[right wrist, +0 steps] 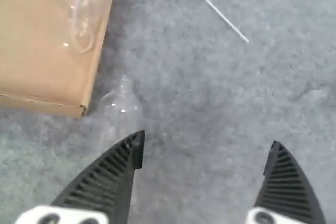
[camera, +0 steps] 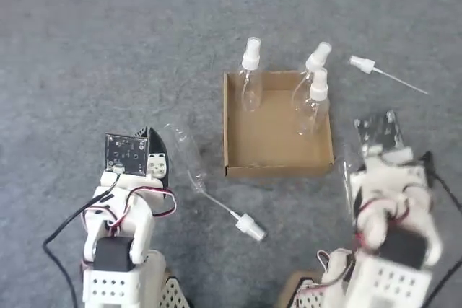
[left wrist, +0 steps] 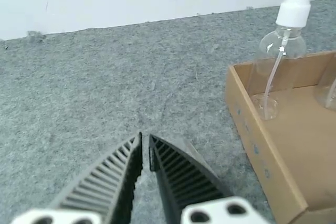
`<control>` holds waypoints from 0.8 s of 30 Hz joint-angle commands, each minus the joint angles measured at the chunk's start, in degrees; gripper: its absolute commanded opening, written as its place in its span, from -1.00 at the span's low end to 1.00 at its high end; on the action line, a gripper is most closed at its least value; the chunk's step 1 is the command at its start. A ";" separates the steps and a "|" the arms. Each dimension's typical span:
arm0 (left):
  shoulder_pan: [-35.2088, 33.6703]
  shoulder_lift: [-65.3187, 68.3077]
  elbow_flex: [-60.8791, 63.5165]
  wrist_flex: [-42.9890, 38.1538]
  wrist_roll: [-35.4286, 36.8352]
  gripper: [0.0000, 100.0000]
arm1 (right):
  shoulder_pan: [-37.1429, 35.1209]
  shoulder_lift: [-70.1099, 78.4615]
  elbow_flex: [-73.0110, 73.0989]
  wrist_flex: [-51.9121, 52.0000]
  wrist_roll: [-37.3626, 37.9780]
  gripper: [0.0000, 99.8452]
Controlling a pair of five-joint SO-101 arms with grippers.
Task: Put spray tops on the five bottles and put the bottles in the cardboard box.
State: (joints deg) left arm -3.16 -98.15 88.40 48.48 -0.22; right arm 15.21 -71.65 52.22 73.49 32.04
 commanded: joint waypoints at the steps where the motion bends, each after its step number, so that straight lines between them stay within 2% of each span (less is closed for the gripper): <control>1: -0.35 -0.79 -0.48 -1.76 -0.35 -0.97 | 2.86 14.55 -10.46 -4.00 3.08 -0.40; 10: -0.35 -0.79 -0.48 -1.76 -0.35 -0.97 | 6.37 41.19 -20.31 -16.57 10.90 -0.40; 24: -0.35 -0.79 -0.48 -1.76 -0.35 -0.97 | 7.52 71.96 -33.93 -41.27 11.08 -0.39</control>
State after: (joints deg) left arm -3.16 -98.15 88.40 48.48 -0.22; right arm 22.15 -3.08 23.82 38.77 42.68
